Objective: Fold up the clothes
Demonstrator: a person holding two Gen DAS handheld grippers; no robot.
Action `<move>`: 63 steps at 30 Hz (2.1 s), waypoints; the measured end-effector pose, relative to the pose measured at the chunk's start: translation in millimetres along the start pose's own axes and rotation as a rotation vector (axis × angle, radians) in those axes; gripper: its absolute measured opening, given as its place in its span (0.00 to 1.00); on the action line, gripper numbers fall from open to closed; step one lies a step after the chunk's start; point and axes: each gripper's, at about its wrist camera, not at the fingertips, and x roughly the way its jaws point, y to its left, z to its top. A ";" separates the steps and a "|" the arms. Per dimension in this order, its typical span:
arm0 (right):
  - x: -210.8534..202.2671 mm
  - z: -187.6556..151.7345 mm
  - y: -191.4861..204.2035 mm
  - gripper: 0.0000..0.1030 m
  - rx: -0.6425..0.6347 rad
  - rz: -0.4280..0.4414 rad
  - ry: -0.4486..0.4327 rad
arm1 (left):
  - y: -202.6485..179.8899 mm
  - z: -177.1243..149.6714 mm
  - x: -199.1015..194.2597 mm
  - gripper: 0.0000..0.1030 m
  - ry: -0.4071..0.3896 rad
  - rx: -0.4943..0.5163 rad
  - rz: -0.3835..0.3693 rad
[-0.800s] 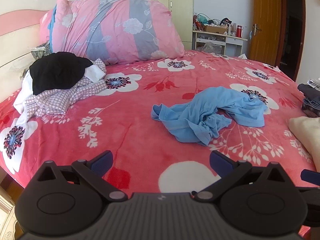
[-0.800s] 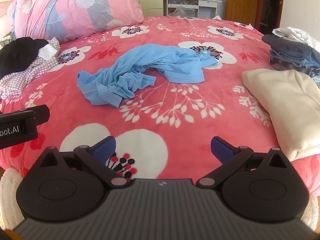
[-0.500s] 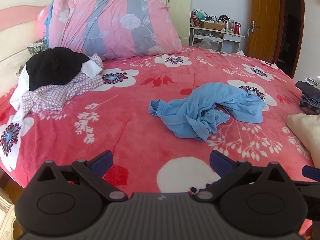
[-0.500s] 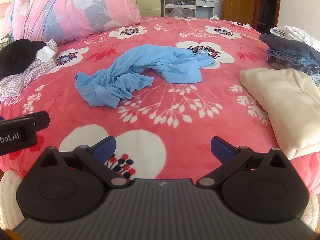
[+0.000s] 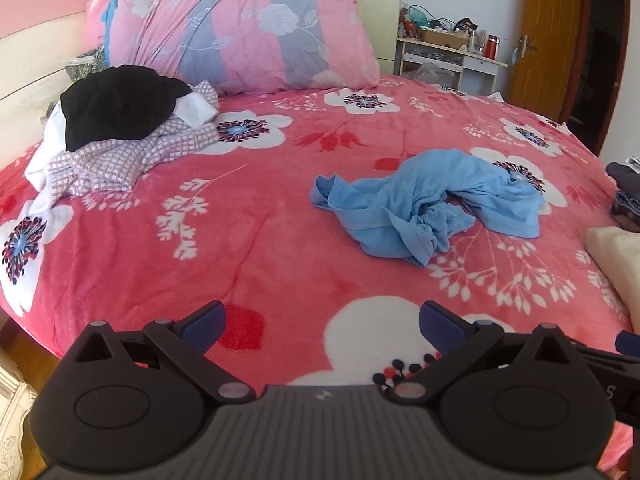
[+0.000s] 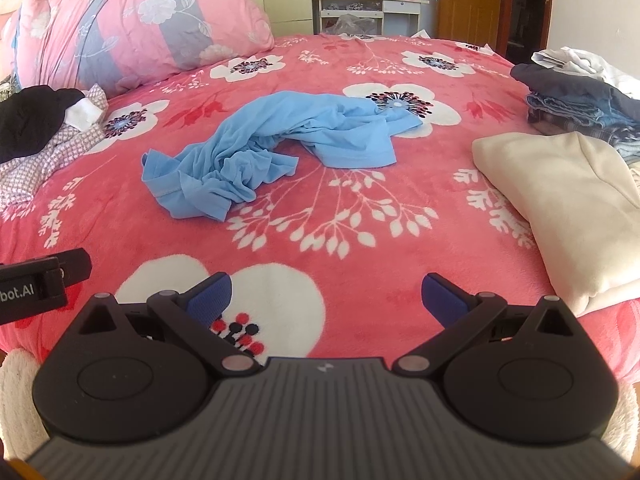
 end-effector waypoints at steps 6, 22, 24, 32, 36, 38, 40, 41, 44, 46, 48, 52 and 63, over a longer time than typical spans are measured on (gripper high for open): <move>0.6 -1.3 -0.2 0.99 0.008 0.000 0.002 | -0.1 -1.3 -1.8 1.00 -0.019 0.000 0.017; -2.4 -0.5 -1.3 0.99 0.012 0.004 0.000 | -4.6 -2.1 -5.1 1.00 -0.036 0.034 0.027; -3.0 -0.5 -1.2 0.99 0.012 0.004 -0.002 | -4.3 -1.8 -5.0 1.00 -0.037 0.036 0.027; -3.7 -0.7 -0.5 0.99 0.010 0.005 -0.003 | -4.6 -1.5 -4.6 1.00 -0.036 0.040 0.022; -3.3 0.1 -0.8 0.99 0.009 0.005 -0.001 | -4.5 -1.5 -4.6 1.00 -0.037 0.042 0.021; -2.8 0.5 0.3 0.99 0.007 0.006 0.000 | -4.3 -1.2 -4.4 1.00 -0.038 0.042 0.021; -2.4 0.8 0.9 0.99 0.005 0.006 0.000 | -4.3 -0.8 -4.2 1.00 -0.038 0.042 0.021; -2.1 1.0 1.0 0.99 0.005 0.006 0.001 | -4.5 -0.5 -4.1 1.00 -0.039 0.043 0.021; -1.0 1.5 1.8 0.99 0.005 0.007 0.002 | -4.8 0.2 -3.7 1.00 -0.041 0.047 0.023; -0.5 1.9 2.3 0.99 0.004 0.007 0.003 | -5.1 0.6 -3.5 1.00 -0.041 0.049 0.023; 0.3 2.3 3.1 0.99 0.002 0.007 0.004 | -4.9 1.1 -2.8 1.00 -0.040 0.048 0.021; 1.4 3.0 3.9 0.99 -0.001 0.007 0.004 | -5.1 2.1 -1.9 1.00 -0.042 0.050 0.021; 6.1 4.2 4.5 0.99 0.003 0.005 0.008 | -6.2 4.1 3.0 1.00 -0.035 0.057 0.021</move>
